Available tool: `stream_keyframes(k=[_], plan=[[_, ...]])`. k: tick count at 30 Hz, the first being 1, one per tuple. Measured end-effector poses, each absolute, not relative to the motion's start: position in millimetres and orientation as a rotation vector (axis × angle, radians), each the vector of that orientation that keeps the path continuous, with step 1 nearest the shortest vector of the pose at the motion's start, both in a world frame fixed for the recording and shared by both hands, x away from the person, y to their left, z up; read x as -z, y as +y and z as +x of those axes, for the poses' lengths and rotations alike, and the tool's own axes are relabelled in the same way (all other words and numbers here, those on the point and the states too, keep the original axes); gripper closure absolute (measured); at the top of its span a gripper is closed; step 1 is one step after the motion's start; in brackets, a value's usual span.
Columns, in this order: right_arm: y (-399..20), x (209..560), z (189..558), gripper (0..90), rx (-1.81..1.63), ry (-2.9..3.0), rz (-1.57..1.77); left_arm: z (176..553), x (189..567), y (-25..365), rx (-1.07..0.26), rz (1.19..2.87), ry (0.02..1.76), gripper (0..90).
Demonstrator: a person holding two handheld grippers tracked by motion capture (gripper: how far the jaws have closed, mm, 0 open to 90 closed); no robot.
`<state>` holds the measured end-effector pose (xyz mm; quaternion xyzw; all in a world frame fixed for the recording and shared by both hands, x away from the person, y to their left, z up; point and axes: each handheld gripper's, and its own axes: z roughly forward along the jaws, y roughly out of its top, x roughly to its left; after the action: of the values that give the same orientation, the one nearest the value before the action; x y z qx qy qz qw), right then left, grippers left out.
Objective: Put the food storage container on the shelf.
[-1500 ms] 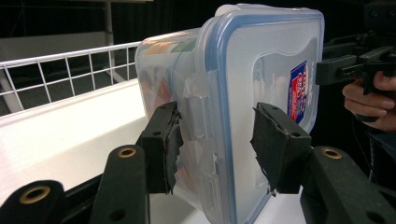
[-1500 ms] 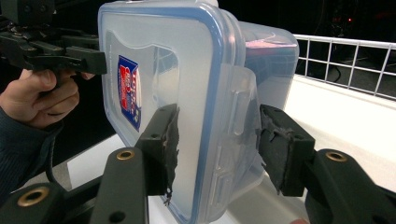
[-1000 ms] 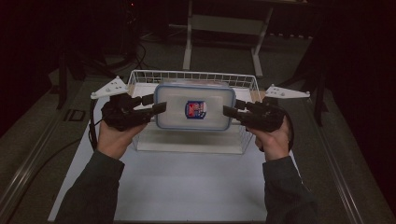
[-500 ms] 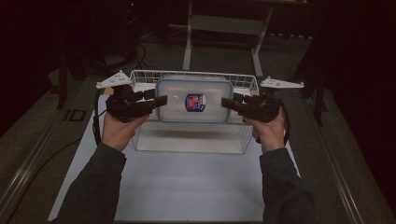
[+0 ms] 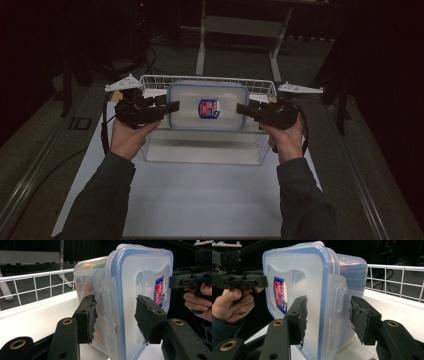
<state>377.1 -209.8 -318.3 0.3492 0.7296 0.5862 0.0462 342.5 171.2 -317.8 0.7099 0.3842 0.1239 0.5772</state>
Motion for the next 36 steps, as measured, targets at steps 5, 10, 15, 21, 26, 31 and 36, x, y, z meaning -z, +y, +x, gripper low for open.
stream_keyframes(k=[5,10,15,21,26,31,36], plan=[[-210,318,380,48.3,-1.800,2.225,1.096,344,318,171,-0.282,1.651,0.913,50.4],[-210,317,383,47.8,-1.797,2.224,1.128,346,318,170,-0.271,1.640,0.929,50.4],[-210,316,385,47.8,-1.795,2.220,1.150,346,317,168,-0.320,1.645,0.951,49.7],[-206,315,386,47.7,-1.749,2.210,1.166,350,316,159,-0.398,1.690,1.019,53.6],[-207,315,391,47.6,-1.762,2.207,1.195,353,317,159,-0.375,1.673,1.028,54.0],[-208,312,395,47.1,-1.751,2.215,1.228,353,316,158,-0.372,1.675,1.029,55.3],[-209,311,400,47.0,-1.752,2.218,1.277,355,317,157,-0.371,1.659,1.044,55.5]])
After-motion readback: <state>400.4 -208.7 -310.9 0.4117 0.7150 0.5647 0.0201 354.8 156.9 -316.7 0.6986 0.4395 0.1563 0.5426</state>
